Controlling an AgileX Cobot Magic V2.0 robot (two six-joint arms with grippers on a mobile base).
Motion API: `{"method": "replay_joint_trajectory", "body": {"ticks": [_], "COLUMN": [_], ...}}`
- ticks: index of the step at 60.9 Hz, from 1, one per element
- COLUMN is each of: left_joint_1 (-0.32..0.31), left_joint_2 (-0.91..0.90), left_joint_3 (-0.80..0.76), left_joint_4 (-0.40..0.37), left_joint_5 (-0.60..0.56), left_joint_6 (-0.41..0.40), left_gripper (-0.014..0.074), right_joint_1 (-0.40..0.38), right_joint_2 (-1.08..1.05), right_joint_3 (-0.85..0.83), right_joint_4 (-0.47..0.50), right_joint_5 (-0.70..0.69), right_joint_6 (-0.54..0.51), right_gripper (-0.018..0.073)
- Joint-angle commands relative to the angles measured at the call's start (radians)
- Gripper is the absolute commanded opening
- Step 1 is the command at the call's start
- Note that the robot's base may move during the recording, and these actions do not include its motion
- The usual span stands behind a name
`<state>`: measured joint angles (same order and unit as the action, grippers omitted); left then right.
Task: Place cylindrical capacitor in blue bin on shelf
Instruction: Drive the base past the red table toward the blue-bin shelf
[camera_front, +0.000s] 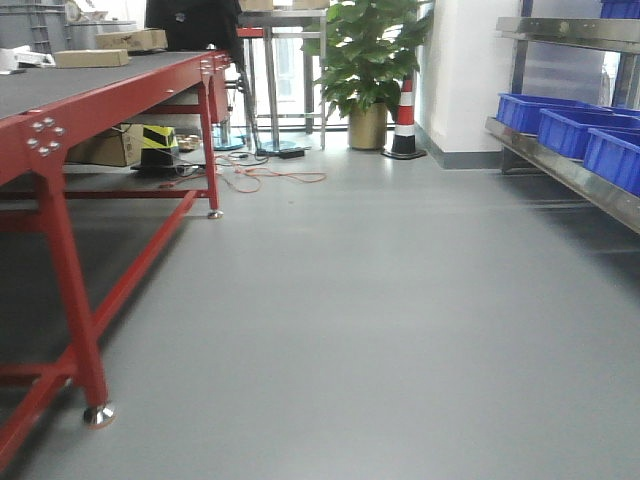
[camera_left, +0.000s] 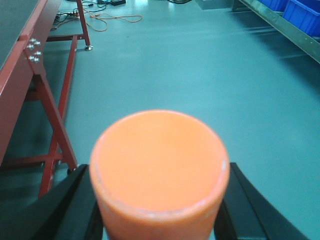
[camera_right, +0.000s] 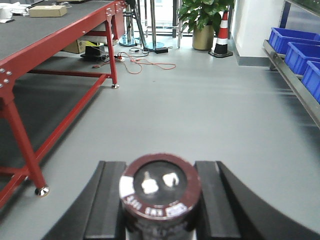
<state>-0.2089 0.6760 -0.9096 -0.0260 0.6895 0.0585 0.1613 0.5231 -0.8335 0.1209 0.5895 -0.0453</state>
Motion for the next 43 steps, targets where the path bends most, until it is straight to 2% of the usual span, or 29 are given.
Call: {"method": "replay_joint_trajectory", "body": {"ticks": [1,43], "left_joint_1": [-0.006,-0.006], "left_joint_2": [-0.004,-0.004], "left_joint_3": [0.001,0.001], "left_joint_4": [-0.005,-0.005], "left_joint_5": [-0.025,-0.027], "left_joint_6": [0.001,0.001], "left_gripper": [-0.0111,-0.0111], "right_joint_1": [0.001,0.001], "right_joint_2": [-0.006,-0.006], "right_joint_3": [-0.002,-0.002], "right_joint_4": [-0.003,-0.003], "right_joint_5": [-0.022,-0.022], "right_joint_6": [0.002,0.002], "right_gripper": [-0.0148,-0.0148]}}
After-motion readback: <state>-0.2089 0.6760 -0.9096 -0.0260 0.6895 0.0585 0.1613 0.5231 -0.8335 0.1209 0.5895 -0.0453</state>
